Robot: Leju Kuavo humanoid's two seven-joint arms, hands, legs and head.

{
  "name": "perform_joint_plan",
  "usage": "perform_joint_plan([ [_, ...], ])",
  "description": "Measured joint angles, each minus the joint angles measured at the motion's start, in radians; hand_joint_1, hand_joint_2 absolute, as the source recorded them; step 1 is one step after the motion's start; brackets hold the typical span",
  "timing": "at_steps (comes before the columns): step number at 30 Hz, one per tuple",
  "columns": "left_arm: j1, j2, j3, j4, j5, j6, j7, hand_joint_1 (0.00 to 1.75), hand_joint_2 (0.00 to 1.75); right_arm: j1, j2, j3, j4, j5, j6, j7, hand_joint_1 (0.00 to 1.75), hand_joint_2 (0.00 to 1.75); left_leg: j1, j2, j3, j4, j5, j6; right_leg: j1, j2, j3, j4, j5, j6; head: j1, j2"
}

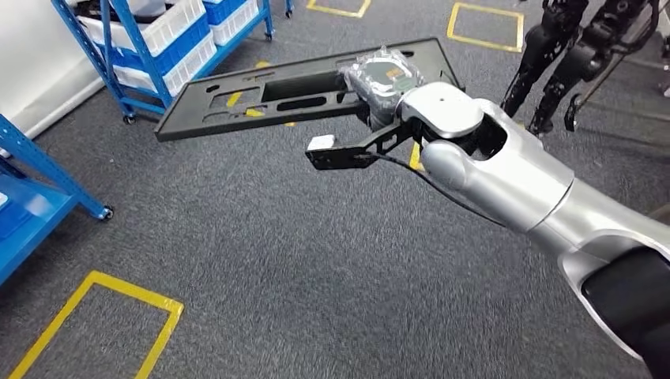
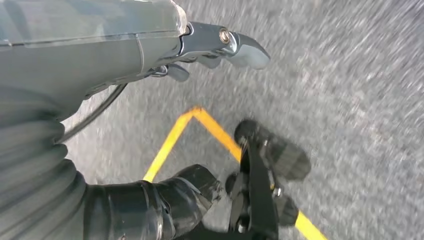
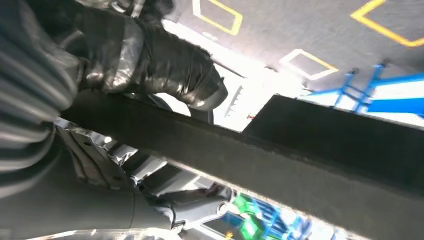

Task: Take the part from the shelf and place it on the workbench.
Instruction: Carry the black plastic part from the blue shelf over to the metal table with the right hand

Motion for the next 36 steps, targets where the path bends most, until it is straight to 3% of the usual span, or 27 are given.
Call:
perform_joint_plan([
  [2,0.0,0.0,0.0,0.0,-0.002,0.001,0.0,0.0,1.75,-0.002,-0.007,0.0,0.001,0.0,0.0,0.0,1.75,1.75,0.002,0.028,0.007,-0.012,0.006,0.014,0.004,-0.038,-0.017,0.027,-0.016,0.01,0.004,0.0],
  [4,0.003,0.001,0.0,-0.001,-0.003,0.002,0.0,0.0,1.75,-0.004,-0.009,0.0,0.002,0.0,0.0,0.001,1.75,1.75,0.0,0.056,0.012,-0.018,0.008,0.024,0.005,-0.109,-0.067,0.13,-0.069,0.019,0.009,0.0],
  [6,0.004,0.001,0.0,-0.001,-0.004,0.002,-0.001,0.0,1.75,-0.002,-0.009,0.0,0.002,0.0,0.0,0.001,1.75,1.75,-0.004,0.083,0.013,-0.018,0.005,0.027,-0.001,-0.138,-0.126,0.246,-0.111,0.024,0.009,0.0],
  [7,0.003,0.002,0.0,-0.001,-0.004,0.002,-0.002,0.0,1.75,-0.001,-0.009,0.0,0.003,0.0,0.0,0.001,1.75,1.75,-0.005,0.096,0.015,-0.018,0.003,0.028,-0.002,-0.142,-0.138,0.267,-0.11,0.025,0.01,0.0],
  [8,0.003,0.002,0.0,0.0,-0.004,0.002,-0.002,0.0,1.75,0.0,-0.009,0.0,0.004,0.0,0.0,0.001,1.75,1.75,-0.006,0.108,0.017,-0.018,0.0,0.027,-0.003,-0.144,-0.13,0.252,-0.092,0.023,0.01,0.0],
  [9,0.002,0.002,0.0,0.0,-0.004,0.002,-0.003,0.0,1.75,-0.001,-0.009,0.0,0.004,0.0,0.0,0.001,1.75,1.75,-0.007,0.12,0.022,-0.018,-0.004,0.026,-0.002,-0.149,-0.102,0.199,-0.06,0.02,0.01,0.0],
  [11,0.002,0.001,0.0,0.0,-0.004,0.002,-0.003,0.0,1.75,-0.004,-0.009,0.0,0.004,0.0,0.0,0.002,1.75,1.75,-0.008,0.143,0.032,-0.02,-0.011,0.022,0.012,-0.196,-0.028,0.059,-0.008,0.005,0.01,0.0],
  [13,0.002,-0.001,0.0,0.0,-0.004,0.002,-0.003,0.0,1.75,-0.008,-0.009,0.0,0.004,0.0,-0.001,0.002,1.75,1.75,-0.011,0.162,0.038,-0.024,-0.016,0.015,0.031,-0.235,0.01,-0.014,0.005,-0.01,0.009,0.0],
  [14,0.001,-0.001,0.0,0.0,-0.004,0.002,-0.003,0.0,1.75,-0.009,-0.009,0.0,0.005,0.0,-0.001,0.002,1.75,1.75,-0.012,0.172,0.041,-0.027,-0.018,0.011,0.036,-0.235,0.011,-0.017,0.003,-0.016,0.009,0.0],
  [16,-0.001,-0.002,0.0,0.0,-0.004,0.002,-0.004,0.0,1.75,-0.01,-0.009,0.0,0.004,0.0,0.0,0.002,1.75,1.75,-0.013,0.185,0.048,-0.03,-0.024,0.002,0.034,-0.209,0.016,-0.028,0.007,-0.025,0.009,0.0],
  [18,-0.001,-0.002,0.0,0.0,-0.004,0.002,-0.004,0.0,1.75,-0.012,-0.007,0.0,0.004,0.0,0.0,0.002,1.75,1.75,-0.01,0.142,0.039,0.003,-0.051,-0.004,0.026,-0.184,0.027,-0.044,0.012,-0.036,0.008,0.0],
  [20,0.002,-0.002,0.0,0.0,-0.004,0.001,-0.004,0.0,1.75,-0.013,-0.003,0.0,0.004,0.0,0.001,0.003,1.75,1.75,-0.007,0.082,-0.014,0.114,-0.106,-0.007,0.022,-0.16,0.034,-0.05,0.014,-0.044,0.006,0.0],
  [22,0.005,-0.002,0.0,0.0,-0.004,0.0,-0.005,0.0,1.75,-0.012,0.002,0.0,0.005,0.0,0.003,0.004,1.75,1.75,-0.006,0.064,-0.082,0.233,-0.141,-0.012,0.022,-0.128,0.034,-0.046,0.012,-0.048,0.006,0.0],
  [23,0.005,-0.002,0.0,0.0,-0.004,0.0,-0.005,0.0,1.75,-0.012,0.004,0.001,0.005,0.0,0.005,0.004,1.75,1.75,-0.004,0.062,-0.098,0.249,-0.13,-0.014,0.021,-0.11,0.034,-0.042,0.01,-0.048,0.006,0.0],
  [25,0.005,-0.002,0.0,0.0,-0.004,-0.001,-0.005,0.0,1.75,-0.013,0.006,0.001,0.005,0.0,0.007,0.004,1.75,1.75,0.0,0.053,-0.078,0.17,-0.055,-0.017,0.018,-0.076,0.035,-0.029,0.002,-0.043,0.006,0.0],
  [27,0.006,-0.001,0.0,0.0,-0.004,-0.004,-0.006,0.0,1.75,-0.016,0.008,0.001,0.005,0.002,0.009,0.006,1.75,1.75,0.006,0.007,-0.032,0.055,0.0,-0.017,0.013,-0.047,0.029,-0.009,-0.01,-0.033,0.006,0.0],
  [29,0.005,0.001,0.0,0.0,-0.003,-0.007,-0.006,0.0,1.75,-0.021,0.012,0.001,0.006,0.003,0.012,0.009,1.75,1.75,0.005,-0.025,-0.013,0.012,0.004,-0.012,0.006,-0.023,0.015,0.003,-0.014,-0.019,0.006,0.0],
  [31,0.001,0.003,0.0,0.0,-0.001,-0.004,-0.006,0.0,1.75,-0.025,0.009,0.001,0.007,0.004,0.016,0.01,1.75,1.75,0.001,-0.009,-0.01,0.007,0.004,-0.004,0.0,0.001,0.007,0.002,-0.009,-0.005,0.005,0.0],
  [32,0.0,0.003,0.0,0.0,0.0,-0.002,-0.006,0.0,1.75,-0.027,0.004,0.001,0.007,0.004,0.02,0.011,1.75,1.75,0.0,0.004,-0.006,0.001,0.006,0.003,0.0,-0.002,0.005,0.004,-0.01,0.0,0.005,0.0],
  [33,0.0,0.003,0.0,0.0,0.002,-0.001,-0.007,0.0,1.75,-0.031,-0.001,0.001,0.007,0.004,0.026,0.011,1.75,1.75,0.001,0.017,-0.002,-0.005,0.009,0.01,0.001,-0.025,-0.002,0.018,-0.018,0.005,0.006,0.0],
  [34,0.001,0.003,0.0,0.0,0.005,0.0,-0.007,0.0,1.75,-0.035,-0.006,0.001,0.007,0.004,0.032,0.012,1.75,1.75,0.001,0.031,0.002,-0.011,0.011,0.016,0.002,-0.057,-0.019,0.05,-0.036,0.01,0.007,0.0],
  [36,0.004,0.004,0.0,-0.001,0.008,0.0,-0.008,0.0,1.75,-0.041,-0.016,0.001,0.007,0.003,0.041,0.011,1.75,1.75,-0.002,0.058,0.006,-0.016,0.01,0.025,0.0,-0.121,-0.079,0.167,-0.09,0.017,0.009,0.0],
])
